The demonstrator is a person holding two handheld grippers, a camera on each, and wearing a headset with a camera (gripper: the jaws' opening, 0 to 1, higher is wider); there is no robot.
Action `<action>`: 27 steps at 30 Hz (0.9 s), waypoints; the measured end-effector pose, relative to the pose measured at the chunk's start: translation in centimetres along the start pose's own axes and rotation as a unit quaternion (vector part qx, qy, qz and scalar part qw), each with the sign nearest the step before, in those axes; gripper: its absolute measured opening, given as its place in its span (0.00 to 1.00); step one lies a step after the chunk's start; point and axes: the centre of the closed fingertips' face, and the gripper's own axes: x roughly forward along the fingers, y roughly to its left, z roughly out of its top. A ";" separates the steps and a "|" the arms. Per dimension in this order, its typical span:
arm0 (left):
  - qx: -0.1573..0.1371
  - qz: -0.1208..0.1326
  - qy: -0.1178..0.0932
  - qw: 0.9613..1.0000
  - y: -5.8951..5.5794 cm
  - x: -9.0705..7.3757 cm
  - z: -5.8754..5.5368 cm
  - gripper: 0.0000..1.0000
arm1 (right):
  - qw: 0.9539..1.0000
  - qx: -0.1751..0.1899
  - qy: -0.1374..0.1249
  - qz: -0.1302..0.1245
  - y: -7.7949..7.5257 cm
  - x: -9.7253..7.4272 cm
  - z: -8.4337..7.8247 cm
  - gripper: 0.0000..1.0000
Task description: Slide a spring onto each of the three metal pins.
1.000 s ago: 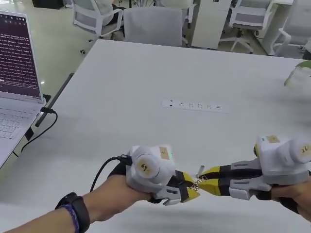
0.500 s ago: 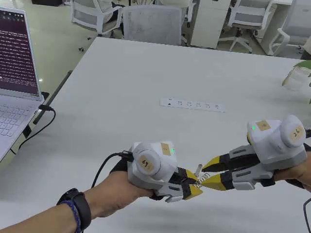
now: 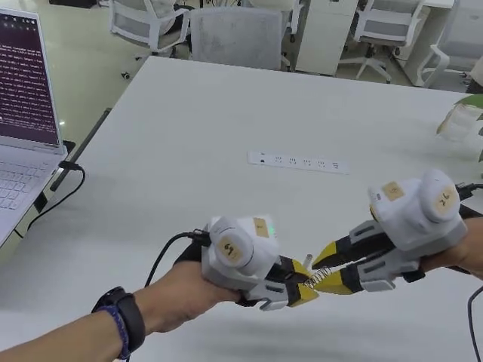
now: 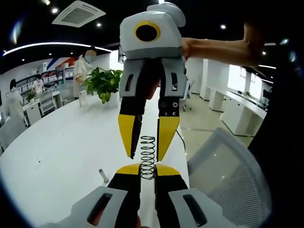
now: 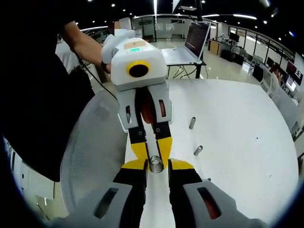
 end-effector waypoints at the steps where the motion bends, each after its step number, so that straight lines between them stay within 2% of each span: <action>1: 0.001 0.000 0.000 1.000 0.0 0.0 0.0 0.02 | 1.000 -0.002 0.002 0.002 0.1 0.0 0.0 0.14; 11: 0.003 -0.004 0.000 1.000 -0.2 0.2 0.2 0.02 | 0.999 -0.024 0.028 0.014 0.5 0.3 -0.3 0.10; 27: 0.003 -0.006 0.004 1.000 -0.4 0.2 -0.1 0.02 | 0.998 -0.049 0.045 0.019 0.6 0.5 -0.5 0.08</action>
